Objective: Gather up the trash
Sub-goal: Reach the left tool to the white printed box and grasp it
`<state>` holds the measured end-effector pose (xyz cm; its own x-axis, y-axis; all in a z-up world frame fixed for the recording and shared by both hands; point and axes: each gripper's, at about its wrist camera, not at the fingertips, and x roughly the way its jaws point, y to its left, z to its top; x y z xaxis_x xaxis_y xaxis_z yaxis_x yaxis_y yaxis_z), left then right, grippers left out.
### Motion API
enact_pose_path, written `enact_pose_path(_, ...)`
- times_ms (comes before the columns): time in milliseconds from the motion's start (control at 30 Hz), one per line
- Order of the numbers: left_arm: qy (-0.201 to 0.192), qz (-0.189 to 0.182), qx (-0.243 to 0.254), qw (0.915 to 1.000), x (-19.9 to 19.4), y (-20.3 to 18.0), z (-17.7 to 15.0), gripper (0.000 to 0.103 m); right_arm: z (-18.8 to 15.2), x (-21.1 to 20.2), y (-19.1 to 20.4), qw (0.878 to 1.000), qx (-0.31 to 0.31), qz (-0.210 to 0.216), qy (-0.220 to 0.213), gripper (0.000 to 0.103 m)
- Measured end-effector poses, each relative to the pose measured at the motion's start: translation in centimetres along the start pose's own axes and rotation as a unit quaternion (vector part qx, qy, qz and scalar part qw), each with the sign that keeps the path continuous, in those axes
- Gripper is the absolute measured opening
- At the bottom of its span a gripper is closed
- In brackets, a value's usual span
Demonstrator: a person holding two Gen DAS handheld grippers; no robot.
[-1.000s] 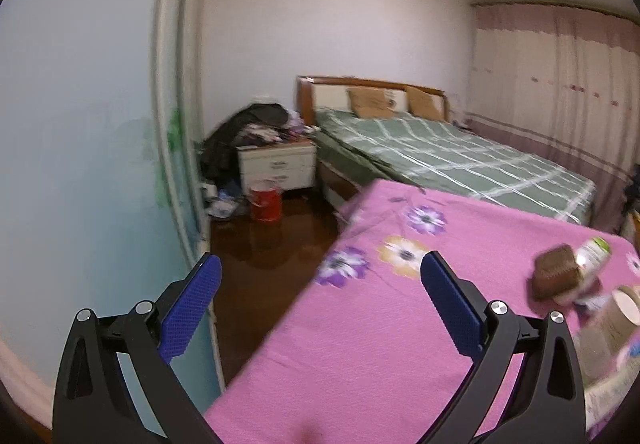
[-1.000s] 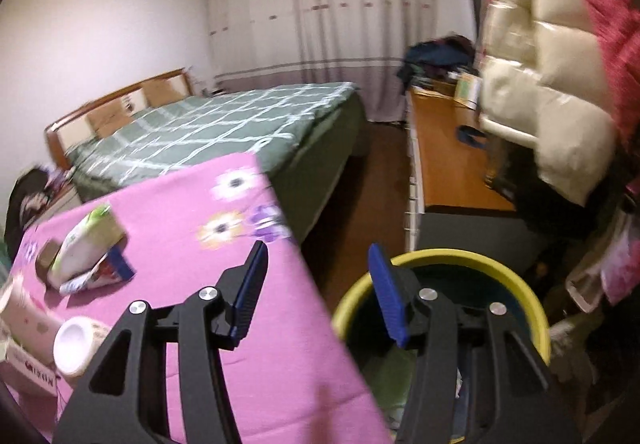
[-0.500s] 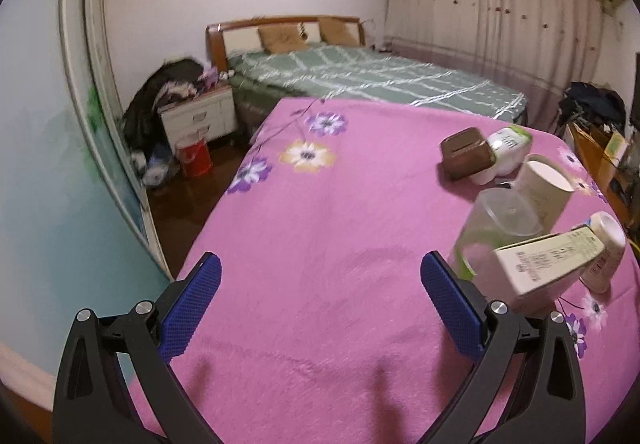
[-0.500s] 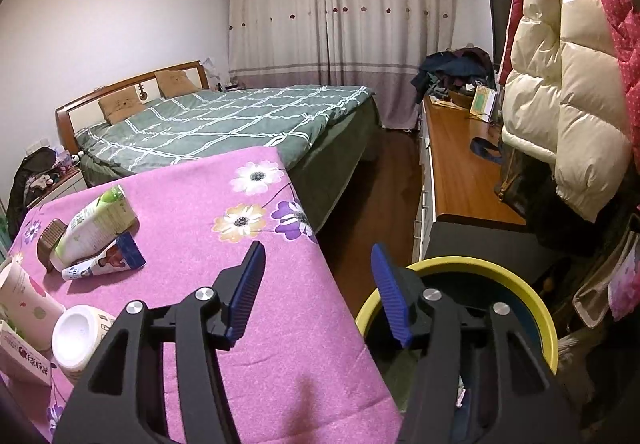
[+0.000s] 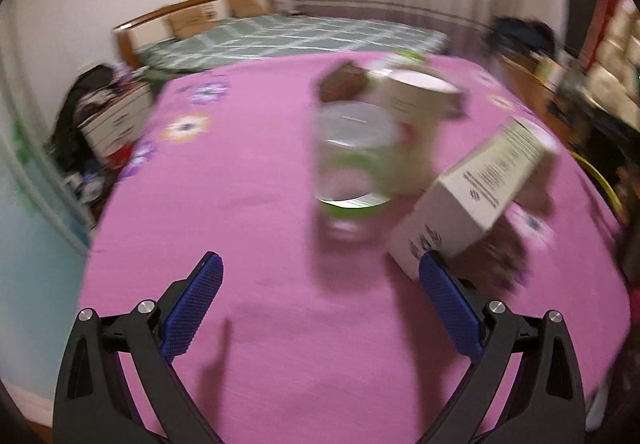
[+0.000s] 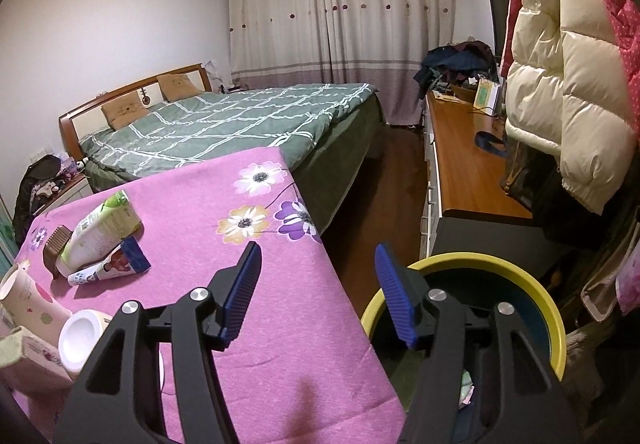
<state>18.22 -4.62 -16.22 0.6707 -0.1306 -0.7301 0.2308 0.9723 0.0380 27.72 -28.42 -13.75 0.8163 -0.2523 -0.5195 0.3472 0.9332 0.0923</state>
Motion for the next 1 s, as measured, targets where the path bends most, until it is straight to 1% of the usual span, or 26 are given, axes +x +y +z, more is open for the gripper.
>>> enact_pose_path(67,0.005,-0.038,0.031,0.9988,-0.5,-1.8,-0.5,0.097,0.0,0.0,-0.1,1.0,0.002,0.003,0.001,0.057)
enact_pose_path(133,0.004,-0.068,0.051,0.9964,-1.4,-2.9,-0.9,0.097,0.0,0.0,-0.1,1.0,0.003,0.004,0.001,0.057)
enact_pose_path(233,-0.006,-0.088,0.065,0.9939,-3.0,-3.6,-0.5,0.097,0.0,0.1,-0.2,1.0,0.006,0.007,0.002,0.057)
enact_pose_path(300,-0.01,-0.112,0.066,0.9915,-3.9,-3.8,0.1,0.097,0.0,0.1,-0.3,1.0,0.007,0.008,0.002,0.057)
enact_pose_path(333,-0.008,-0.133,0.072,0.9885,-4.1,-4.1,0.4,0.097,0.0,0.1,-0.3,1.0,0.008,0.009,0.002,0.057)
enact_pose_path(400,-0.005,-0.163,0.089,0.9826,-3.9,-4.6,1.1,0.097,0.0,0.1,-0.5,1.0,0.011,0.01,0.002,0.058)
enact_pose_path(433,0.004,-0.181,0.105,0.9779,-3.6,-5.3,1.3,0.097,0.0,0.1,-0.5,1.0,0.011,0.01,0.002,0.058)
enact_pose_path(467,0.01,-0.191,0.123,0.9738,-3.3,-6.0,1.4,0.097,0.0,0.1,-0.5,1.0,0.012,0.01,0.002,0.058)
enact_pose_path(533,0.015,-0.19,0.156,0.9691,-2.6,-7.4,1.5,0.097,0.0,0.1,-0.4,1.0,0.012,0.01,0.002,0.058)
enact_pose_path(600,0.024,-0.184,0.174,0.9672,-1.6,-8.3,1.7,0.097,0.0,0.2,-0.5,1.0,0.011,0.01,0.002,0.058)
enact_pose_path(733,0.043,-0.189,0.177,0.9649,0.7,-8.8,2.7,0.097,0.0,0.3,-0.5,1.0,0.012,0.01,0.004,0.059)
enact_pose_path(833,0.052,-0.181,0.186,0.9642,2.0,-9.2,3.1,0.097,0.0,0.3,-0.5,1.0,0.014,0.013,0.005,0.062)
enact_pose_path(1000,0.063,-0.182,0.2,0.9607,3.2,-9.9,3.2,0.097,0.0,0.4,-0.5,1.0,0.013,0.014,0.005,0.062)
